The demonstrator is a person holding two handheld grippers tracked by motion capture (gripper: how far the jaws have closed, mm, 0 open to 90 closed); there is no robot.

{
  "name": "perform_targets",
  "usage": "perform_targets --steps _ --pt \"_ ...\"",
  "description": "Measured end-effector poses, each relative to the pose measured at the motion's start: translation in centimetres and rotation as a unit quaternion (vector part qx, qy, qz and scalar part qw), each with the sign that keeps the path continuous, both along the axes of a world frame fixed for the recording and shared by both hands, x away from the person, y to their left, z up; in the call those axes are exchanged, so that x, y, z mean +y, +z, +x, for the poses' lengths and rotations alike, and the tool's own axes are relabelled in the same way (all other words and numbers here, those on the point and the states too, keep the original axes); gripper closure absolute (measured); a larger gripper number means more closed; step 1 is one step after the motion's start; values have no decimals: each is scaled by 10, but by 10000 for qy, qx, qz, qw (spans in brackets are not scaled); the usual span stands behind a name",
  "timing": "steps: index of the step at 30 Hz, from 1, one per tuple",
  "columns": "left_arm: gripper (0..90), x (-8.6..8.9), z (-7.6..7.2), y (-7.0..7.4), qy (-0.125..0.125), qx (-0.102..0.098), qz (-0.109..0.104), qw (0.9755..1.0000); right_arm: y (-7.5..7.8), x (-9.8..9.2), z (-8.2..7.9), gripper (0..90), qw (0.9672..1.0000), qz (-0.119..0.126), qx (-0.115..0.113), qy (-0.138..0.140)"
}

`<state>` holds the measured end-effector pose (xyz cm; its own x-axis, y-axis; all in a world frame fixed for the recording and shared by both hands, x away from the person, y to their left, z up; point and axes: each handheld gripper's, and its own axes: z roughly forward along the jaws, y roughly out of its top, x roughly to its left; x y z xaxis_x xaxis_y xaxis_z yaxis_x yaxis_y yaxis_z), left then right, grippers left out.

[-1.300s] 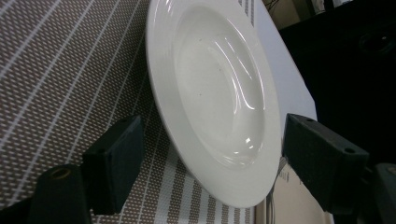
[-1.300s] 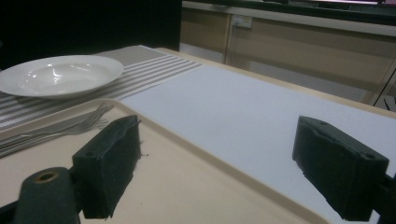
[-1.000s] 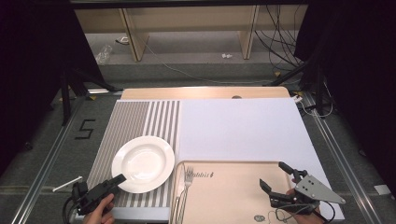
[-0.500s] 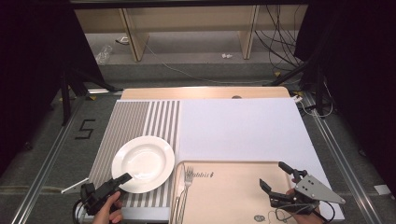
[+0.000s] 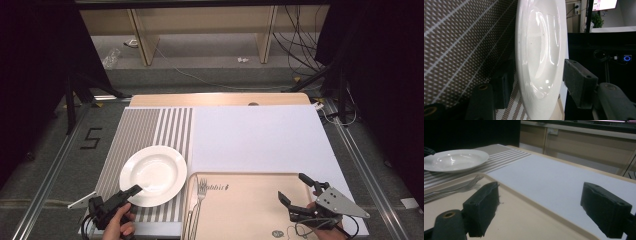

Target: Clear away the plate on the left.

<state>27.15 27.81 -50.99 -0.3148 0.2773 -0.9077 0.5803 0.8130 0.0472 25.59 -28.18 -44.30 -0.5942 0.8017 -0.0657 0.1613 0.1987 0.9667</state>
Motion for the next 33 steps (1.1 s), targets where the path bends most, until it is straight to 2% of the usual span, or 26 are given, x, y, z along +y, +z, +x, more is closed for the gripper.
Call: perform_targets --steps 5,12,22,30,33 --pt "492 -3 1 -1 9 10 -34 10000 0 1 0 162 10000 -19 -9 13" --pt "542 -5 3 -4 45 120 -102 9999 0 1 1 162 10000 -11 -9 6" --pt "601 -10 6 -7 28 271 -62 9996 0 2 1 163 10000 -27 -27 19" --pt "726 -13 6 -10 105 449 -44 9989 -1 2 1 164 10000 -56 -3 33" --pt "762 -13 6 -12 164 474 -141 9986 -1 3 1 164 10000 -40 -12 39"
